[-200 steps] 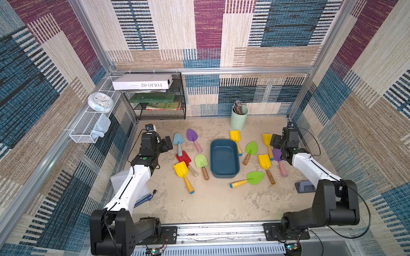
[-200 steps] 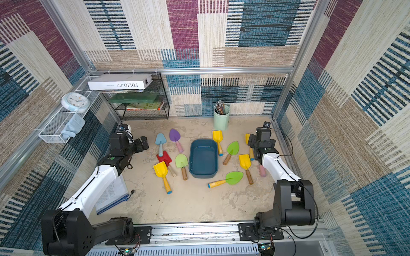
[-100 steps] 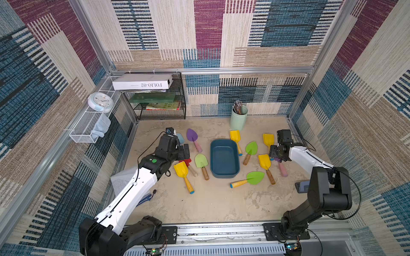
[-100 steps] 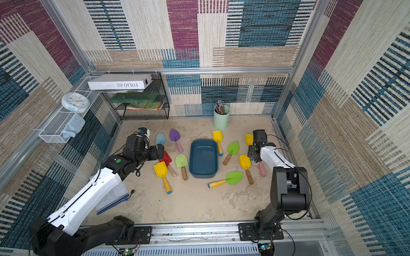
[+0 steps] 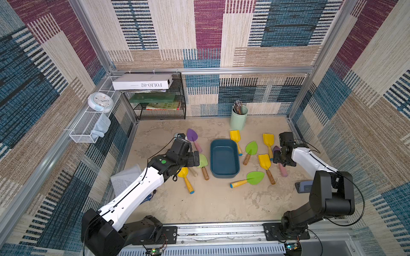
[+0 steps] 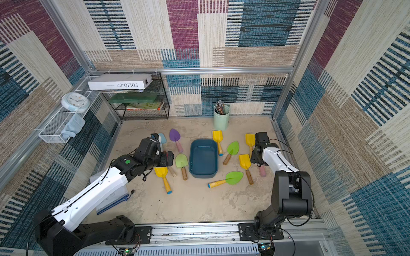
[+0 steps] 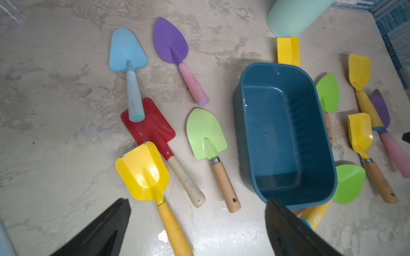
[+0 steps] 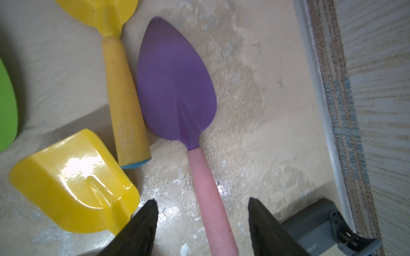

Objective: Put the shovel into the storage box
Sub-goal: Pick up the shovel from the center of the board.

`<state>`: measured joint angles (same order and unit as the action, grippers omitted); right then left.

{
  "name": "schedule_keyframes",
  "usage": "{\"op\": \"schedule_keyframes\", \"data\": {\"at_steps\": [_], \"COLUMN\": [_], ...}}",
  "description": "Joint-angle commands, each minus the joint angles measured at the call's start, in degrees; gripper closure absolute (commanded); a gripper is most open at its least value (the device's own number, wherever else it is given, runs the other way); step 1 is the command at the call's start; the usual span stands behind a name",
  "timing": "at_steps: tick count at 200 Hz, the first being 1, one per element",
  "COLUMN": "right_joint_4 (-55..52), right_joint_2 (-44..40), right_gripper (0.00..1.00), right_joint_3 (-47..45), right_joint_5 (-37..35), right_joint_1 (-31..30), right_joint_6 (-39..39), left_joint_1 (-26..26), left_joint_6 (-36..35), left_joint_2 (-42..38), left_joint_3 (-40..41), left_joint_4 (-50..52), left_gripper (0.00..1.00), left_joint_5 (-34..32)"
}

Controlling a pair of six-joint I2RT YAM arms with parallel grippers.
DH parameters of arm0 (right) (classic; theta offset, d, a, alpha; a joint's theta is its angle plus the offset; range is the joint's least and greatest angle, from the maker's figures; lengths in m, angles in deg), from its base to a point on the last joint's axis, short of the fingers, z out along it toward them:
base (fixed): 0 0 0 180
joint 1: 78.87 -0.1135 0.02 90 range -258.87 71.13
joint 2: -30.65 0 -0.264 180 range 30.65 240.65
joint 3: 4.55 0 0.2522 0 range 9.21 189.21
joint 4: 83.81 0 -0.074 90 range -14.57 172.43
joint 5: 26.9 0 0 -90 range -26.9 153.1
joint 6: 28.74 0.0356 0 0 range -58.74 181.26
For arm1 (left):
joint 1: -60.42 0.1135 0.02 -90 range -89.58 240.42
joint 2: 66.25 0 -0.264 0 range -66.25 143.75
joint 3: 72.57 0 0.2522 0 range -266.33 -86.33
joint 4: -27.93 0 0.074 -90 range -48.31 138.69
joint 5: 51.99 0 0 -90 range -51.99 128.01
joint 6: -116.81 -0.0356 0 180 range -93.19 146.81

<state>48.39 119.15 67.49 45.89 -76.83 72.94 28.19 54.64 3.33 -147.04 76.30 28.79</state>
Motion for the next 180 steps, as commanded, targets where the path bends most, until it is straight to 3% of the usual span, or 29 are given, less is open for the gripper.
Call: {"op": "schedule_keyframes", "data": {"at_steps": [1,103,180], "right_joint_4": [-1.8,-0.3,-0.5], "right_joint_2": [0.7,8.6,9.0], "right_gripper": [0.33,0.37,0.71], "right_joint_3": [0.0,-1.1,-1.5], "right_joint_5": [2.5,3.7,4.0], "right_joint_1": [1.3,2.6,3.0], "right_joint_6": [-2.2,-3.5,-3.5], "left_joint_1": [-1.6,-4.5,-6.2], "left_joint_6": [2.6,5.2,5.4], "left_joint_2": [0.7,5.0,7.8], "left_joint_3": [0.5,0.2,-1.3], "left_joint_4": [1.6,1.7,1.7], "left_gripper": [0.00,0.00,0.00], "left_joint_5": [1.0,1.1,1.9]}}
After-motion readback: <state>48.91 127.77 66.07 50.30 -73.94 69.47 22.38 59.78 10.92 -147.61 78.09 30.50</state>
